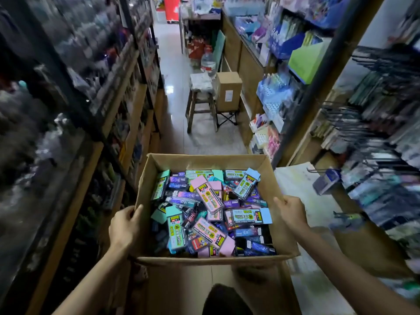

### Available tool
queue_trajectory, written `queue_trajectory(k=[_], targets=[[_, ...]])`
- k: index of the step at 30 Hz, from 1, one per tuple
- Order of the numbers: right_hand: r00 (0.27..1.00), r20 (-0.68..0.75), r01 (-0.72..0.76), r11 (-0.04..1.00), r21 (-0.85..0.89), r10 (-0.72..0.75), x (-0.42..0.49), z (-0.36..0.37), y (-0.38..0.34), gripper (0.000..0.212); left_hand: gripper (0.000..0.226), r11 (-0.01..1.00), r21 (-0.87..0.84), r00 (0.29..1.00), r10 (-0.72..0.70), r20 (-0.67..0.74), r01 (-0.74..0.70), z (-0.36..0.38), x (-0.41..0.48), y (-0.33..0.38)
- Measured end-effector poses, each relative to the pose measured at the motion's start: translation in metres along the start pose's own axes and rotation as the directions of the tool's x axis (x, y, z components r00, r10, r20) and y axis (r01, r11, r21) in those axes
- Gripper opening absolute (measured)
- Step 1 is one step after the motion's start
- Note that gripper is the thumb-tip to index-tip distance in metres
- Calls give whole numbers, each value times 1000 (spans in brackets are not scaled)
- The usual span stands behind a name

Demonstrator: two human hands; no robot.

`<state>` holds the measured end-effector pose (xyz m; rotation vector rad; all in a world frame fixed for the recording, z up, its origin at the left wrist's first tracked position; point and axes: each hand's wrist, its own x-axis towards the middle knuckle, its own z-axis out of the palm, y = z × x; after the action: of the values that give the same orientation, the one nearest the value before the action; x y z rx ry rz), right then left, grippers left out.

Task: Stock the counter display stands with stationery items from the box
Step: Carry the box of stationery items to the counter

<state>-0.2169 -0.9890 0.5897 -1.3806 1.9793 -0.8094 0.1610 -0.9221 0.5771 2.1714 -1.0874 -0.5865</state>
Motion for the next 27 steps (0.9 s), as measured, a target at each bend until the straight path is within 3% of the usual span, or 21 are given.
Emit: queue_trajectory(k=[8, 12, 17, 21, 27], targets=[[999, 8, -36, 999, 5, 36, 195, 75, -60, 33, 28, 1000, -5, 1000, -4, -12, 4, 58, 190, 62], [995, 83, -50, 998, -44, 54, 298, 103, -100, 29, 28, 1000, -4, 1000, -20, 17, 20, 79, 283, 98], [993, 105, 65, 997, -42, -60, 411, 137, -162, 42, 28, 999, 13, 1000, -30, 0, 30, 101, 395, 138], [997, 78, 34, 996, -77, -28, 501, 180, -198, 33, 29, 1000, -4, 999, -30, 17, 31, 125, 505, 160], [999, 27, -42, 996, -84, 44, 619, 240, -256, 40, 29, 999, -29, 997, -27, 67, 29, 150, 668, 209]])
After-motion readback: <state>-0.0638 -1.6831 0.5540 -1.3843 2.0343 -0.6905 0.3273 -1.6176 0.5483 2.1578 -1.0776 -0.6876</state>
